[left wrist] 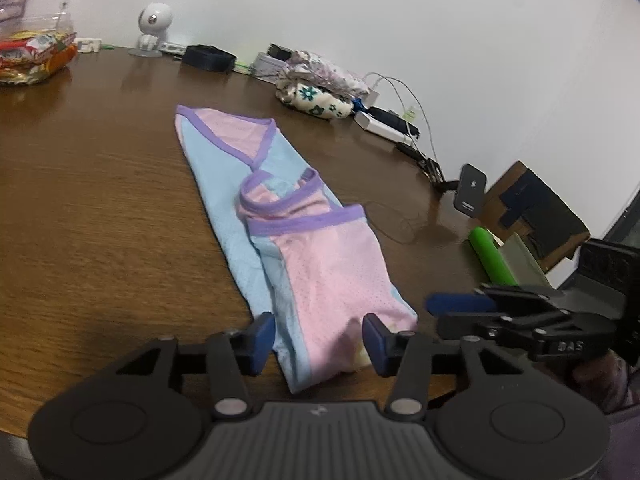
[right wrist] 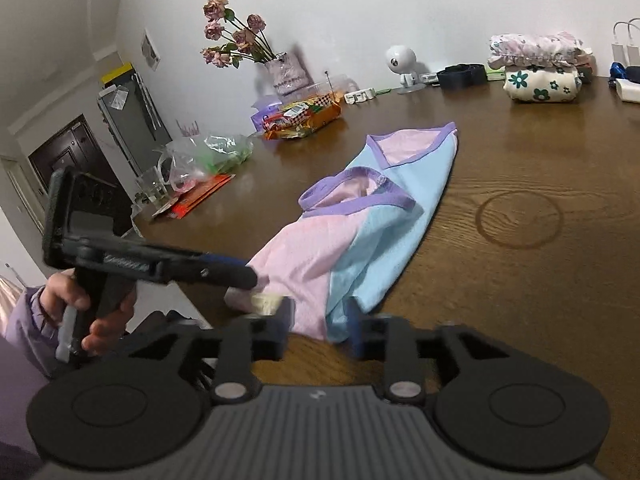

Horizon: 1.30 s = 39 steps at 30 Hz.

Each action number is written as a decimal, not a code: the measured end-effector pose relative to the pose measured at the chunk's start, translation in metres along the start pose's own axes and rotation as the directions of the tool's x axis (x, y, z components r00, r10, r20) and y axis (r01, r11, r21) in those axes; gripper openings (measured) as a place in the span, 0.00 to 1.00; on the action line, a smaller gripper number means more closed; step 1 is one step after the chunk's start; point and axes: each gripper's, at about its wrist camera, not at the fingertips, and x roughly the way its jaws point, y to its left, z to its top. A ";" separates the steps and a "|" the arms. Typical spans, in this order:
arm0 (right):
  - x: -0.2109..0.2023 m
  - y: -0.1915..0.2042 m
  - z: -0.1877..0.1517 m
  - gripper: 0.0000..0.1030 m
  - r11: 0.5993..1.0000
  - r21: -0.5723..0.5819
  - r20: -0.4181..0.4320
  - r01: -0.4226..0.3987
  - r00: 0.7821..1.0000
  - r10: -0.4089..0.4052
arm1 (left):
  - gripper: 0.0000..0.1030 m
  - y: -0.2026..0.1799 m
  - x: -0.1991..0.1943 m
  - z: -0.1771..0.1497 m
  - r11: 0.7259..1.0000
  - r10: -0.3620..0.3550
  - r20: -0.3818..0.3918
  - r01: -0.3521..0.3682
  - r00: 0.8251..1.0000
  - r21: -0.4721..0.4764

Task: Fold clothes

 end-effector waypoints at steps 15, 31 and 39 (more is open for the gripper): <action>-0.004 0.014 0.003 0.31 0.998 -0.054 -0.038 0.016 0.999 -0.018 | 0.48 0.004 -0.018 -0.010 0.993 -0.046 0.026 0.043 0.999 0.112; 0.016 0.023 -0.003 0.09 0.988 -0.137 -0.121 0.068 0.989 -0.085 | 0.21 -0.016 -0.015 -0.032 0.940 0.025 -0.013 -0.019 1.000 0.341; 0.013 0.059 -0.001 0.49 0.886 -0.454 -0.047 0.095 0.990 -0.130 | 0.56 -0.053 -0.027 -0.049 0.738 0.080 0.144 -0.156 0.986 0.657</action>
